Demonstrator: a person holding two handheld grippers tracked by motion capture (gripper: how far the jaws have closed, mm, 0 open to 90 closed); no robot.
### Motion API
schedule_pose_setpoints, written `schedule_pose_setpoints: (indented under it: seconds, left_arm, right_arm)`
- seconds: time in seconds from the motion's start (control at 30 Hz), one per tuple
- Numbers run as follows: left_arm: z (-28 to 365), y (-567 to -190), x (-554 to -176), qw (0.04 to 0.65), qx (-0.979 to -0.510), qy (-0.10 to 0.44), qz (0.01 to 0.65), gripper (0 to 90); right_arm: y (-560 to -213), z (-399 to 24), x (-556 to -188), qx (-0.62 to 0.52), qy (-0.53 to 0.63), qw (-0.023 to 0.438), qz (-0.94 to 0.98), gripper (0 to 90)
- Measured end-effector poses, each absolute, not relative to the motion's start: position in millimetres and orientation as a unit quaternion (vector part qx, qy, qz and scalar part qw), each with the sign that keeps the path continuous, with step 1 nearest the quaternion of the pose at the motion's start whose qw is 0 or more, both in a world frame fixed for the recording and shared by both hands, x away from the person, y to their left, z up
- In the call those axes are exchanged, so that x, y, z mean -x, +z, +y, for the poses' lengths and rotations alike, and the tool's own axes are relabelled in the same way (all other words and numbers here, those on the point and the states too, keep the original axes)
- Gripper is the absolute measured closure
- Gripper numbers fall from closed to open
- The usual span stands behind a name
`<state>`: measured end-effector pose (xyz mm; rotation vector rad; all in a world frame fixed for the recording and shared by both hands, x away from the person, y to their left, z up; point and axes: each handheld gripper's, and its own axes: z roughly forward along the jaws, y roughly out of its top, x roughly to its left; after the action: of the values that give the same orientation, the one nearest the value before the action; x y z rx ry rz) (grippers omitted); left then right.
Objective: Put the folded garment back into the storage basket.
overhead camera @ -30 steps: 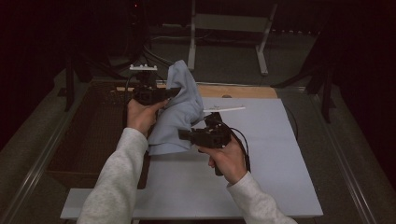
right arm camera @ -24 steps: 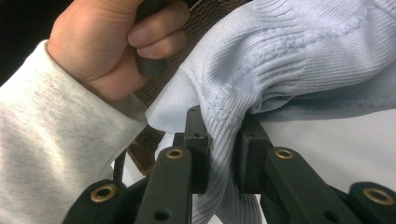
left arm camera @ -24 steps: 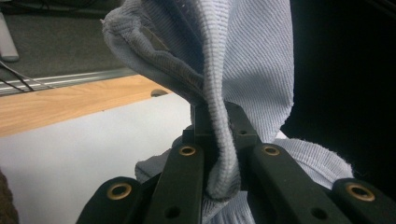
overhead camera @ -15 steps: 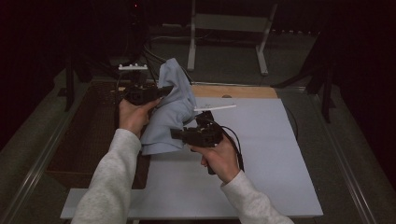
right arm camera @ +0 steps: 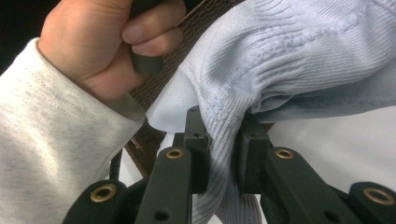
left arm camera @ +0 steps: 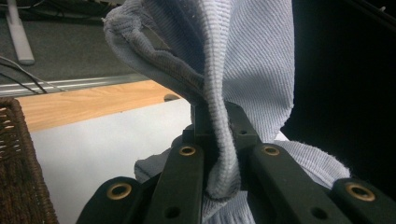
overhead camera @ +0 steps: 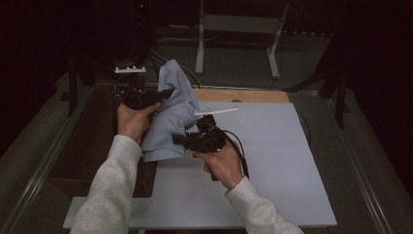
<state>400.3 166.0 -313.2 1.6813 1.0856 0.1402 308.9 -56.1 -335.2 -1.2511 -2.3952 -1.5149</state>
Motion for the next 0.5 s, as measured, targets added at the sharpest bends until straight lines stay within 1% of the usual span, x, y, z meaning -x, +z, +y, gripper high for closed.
schedule_pose_setpoints:
  seconds: [0.5]
  left_arm:
    - [179.2,-312.2,-399.4,0.537,-0.702,0.067,0.463,86.7]
  right_arm:
    - [-335.8,-42.9,-313.1,0.401,-0.488,0.021,-0.775,78.5]
